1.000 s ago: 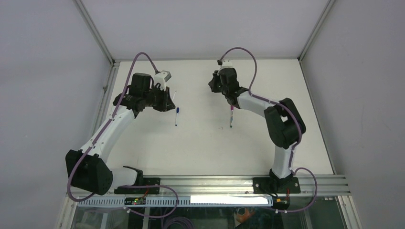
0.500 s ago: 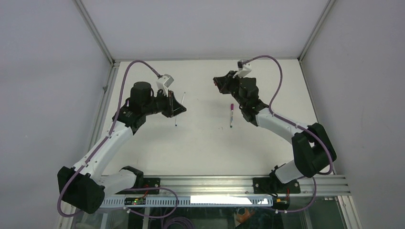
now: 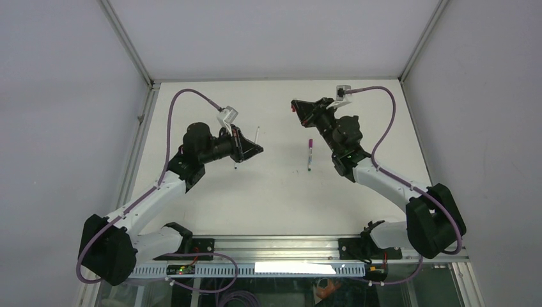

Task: Insert the pens into the pen caps

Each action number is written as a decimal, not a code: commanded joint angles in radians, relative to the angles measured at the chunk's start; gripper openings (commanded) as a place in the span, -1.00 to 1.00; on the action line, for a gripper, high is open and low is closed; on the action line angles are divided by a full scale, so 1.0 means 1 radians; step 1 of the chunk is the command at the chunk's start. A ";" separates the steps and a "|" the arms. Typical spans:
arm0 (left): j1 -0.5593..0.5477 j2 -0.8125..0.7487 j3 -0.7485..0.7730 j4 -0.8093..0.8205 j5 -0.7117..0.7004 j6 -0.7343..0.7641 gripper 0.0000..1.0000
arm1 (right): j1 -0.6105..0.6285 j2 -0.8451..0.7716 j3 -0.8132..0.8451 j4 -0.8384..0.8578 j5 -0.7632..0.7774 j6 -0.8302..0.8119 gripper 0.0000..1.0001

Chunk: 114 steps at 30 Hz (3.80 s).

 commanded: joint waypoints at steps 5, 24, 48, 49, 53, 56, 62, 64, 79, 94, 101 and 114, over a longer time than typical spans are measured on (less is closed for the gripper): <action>-0.034 0.072 -0.037 0.346 0.093 -0.086 -1.00 | 0.007 -0.017 -0.032 0.238 -0.053 0.091 -1.00; -0.064 0.202 -0.006 0.543 0.177 -0.069 -1.00 | 0.007 0.162 0.028 0.510 -0.186 0.212 -1.00; -0.064 0.184 0.026 0.509 0.129 -0.017 -1.00 | 0.099 0.098 -0.011 0.413 -0.210 0.158 -1.00; -0.064 0.181 0.027 0.504 0.127 -0.014 -1.00 | 0.099 0.093 -0.015 0.412 -0.208 0.154 -1.00; -0.064 0.178 0.027 0.494 0.119 -0.007 -1.00 | 0.099 0.072 -0.029 0.399 -0.200 0.142 -1.00; -0.064 0.171 0.027 0.486 0.109 0.002 -1.00 | 0.099 0.060 -0.046 0.396 -0.183 0.134 -1.00; -0.064 0.176 0.030 0.483 0.105 0.009 -1.00 | 0.102 0.064 -0.055 0.403 -0.187 0.139 -1.00; -0.064 0.175 0.030 0.481 0.104 0.011 -1.00 | 0.105 0.065 -0.057 0.404 -0.188 0.141 -1.00; -0.064 0.167 0.036 0.455 0.097 0.029 -1.00 | 0.121 0.103 -0.074 0.432 -0.173 0.135 -1.00; -0.064 0.173 0.038 0.453 0.102 0.024 -1.00 | 0.119 0.117 -0.067 0.482 -0.136 0.087 -1.00; -0.064 0.164 0.034 0.449 0.097 0.029 -1.00 | 0.121 0.124 -0.089 0.484 -0.147 0.115 -1.00; -0.064 0.163 0.040 0.427 0.088 0.041 -1.00 | 0.144 0.073 -0.125 0.463 -0.141 0.129 -1.00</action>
